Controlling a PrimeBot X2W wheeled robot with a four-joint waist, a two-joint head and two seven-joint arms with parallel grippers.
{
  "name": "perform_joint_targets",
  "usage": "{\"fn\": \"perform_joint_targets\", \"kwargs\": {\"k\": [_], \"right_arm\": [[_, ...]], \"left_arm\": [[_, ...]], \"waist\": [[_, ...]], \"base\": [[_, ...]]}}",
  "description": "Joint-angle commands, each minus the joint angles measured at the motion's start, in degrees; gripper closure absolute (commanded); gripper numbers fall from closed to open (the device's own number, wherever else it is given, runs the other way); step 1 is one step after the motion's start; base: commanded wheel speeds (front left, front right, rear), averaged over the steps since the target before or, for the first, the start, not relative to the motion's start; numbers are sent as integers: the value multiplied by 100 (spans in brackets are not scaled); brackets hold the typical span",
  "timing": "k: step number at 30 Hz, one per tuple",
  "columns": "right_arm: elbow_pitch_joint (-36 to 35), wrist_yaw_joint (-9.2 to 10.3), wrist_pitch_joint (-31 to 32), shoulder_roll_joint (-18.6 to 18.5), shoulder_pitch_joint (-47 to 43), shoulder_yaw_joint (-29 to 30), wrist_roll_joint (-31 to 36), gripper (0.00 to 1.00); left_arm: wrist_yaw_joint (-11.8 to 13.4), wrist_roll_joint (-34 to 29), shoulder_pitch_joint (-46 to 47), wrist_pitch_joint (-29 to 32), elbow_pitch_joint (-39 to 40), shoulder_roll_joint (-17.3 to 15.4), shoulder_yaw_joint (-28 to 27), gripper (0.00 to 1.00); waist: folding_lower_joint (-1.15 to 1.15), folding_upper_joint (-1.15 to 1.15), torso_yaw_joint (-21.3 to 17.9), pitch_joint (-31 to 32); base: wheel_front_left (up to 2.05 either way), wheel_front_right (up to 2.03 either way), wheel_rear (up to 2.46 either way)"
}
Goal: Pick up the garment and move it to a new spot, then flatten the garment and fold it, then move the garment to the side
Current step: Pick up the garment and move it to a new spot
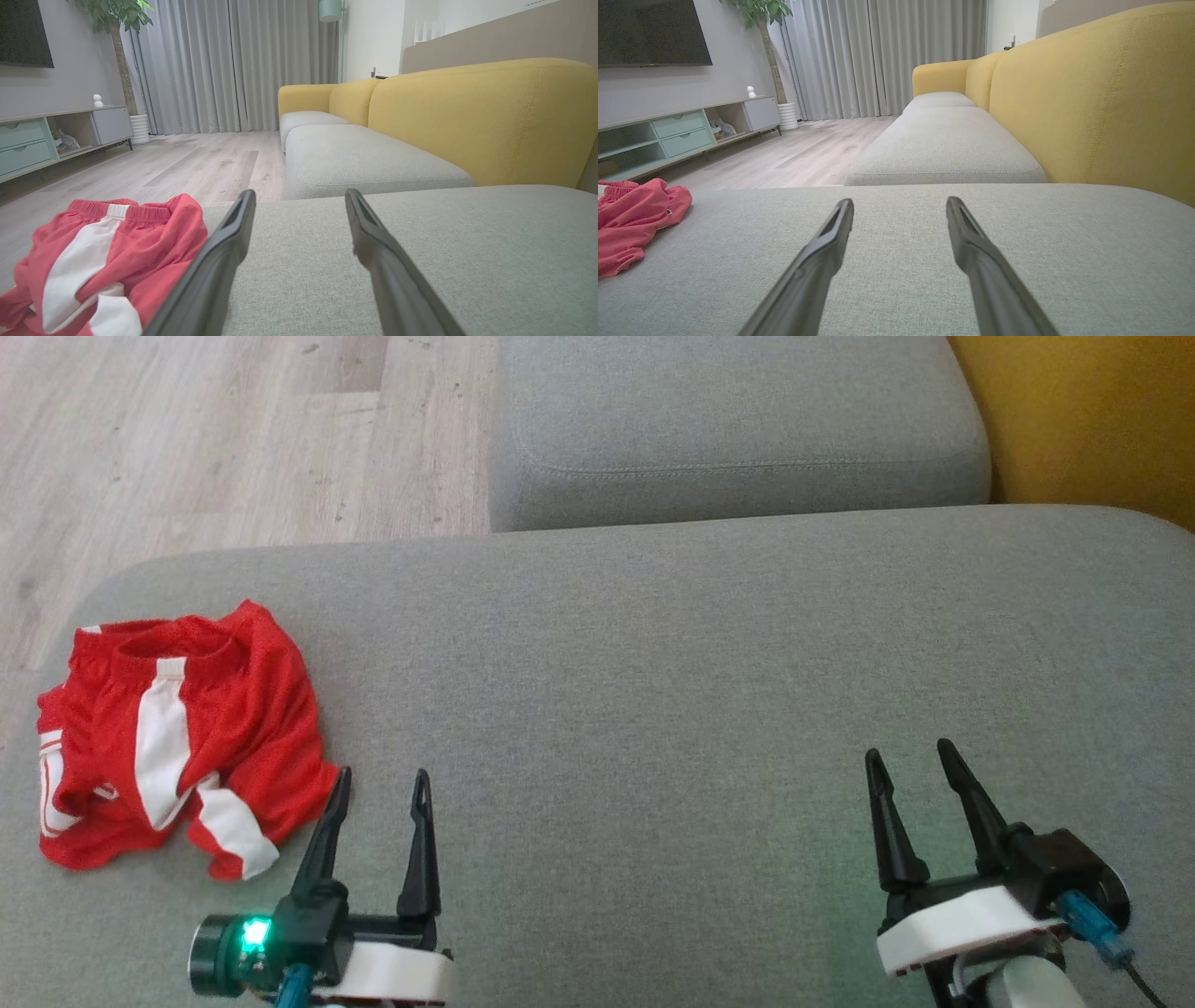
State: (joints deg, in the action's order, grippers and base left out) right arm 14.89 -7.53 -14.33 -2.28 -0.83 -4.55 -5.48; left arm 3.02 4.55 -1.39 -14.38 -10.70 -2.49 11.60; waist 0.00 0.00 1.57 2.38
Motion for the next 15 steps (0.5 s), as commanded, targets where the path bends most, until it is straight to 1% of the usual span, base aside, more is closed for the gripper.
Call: {"fn": "perform_joint_targets", "kwargs": {"k": [1,9,15], "right_arm": [[-149,4,-67,-60,134,-146,3,0],[-92,4,-67,-60,143,-170,-15,0],[-81,4,-67,-60,149,-148,-15,0]], "left_arm": [[32,0,173,-62,168,-39,-162,0],[26,-1,188,-62,153,-39,-181,0],[19,4,201,-62,160,-39,-184,0]], "waist": [[0,0,1,6],[0,0,20,15],[0,0,108,-6]], "base": [[0,0,0],[0,0,0],[0,0,0]]}}
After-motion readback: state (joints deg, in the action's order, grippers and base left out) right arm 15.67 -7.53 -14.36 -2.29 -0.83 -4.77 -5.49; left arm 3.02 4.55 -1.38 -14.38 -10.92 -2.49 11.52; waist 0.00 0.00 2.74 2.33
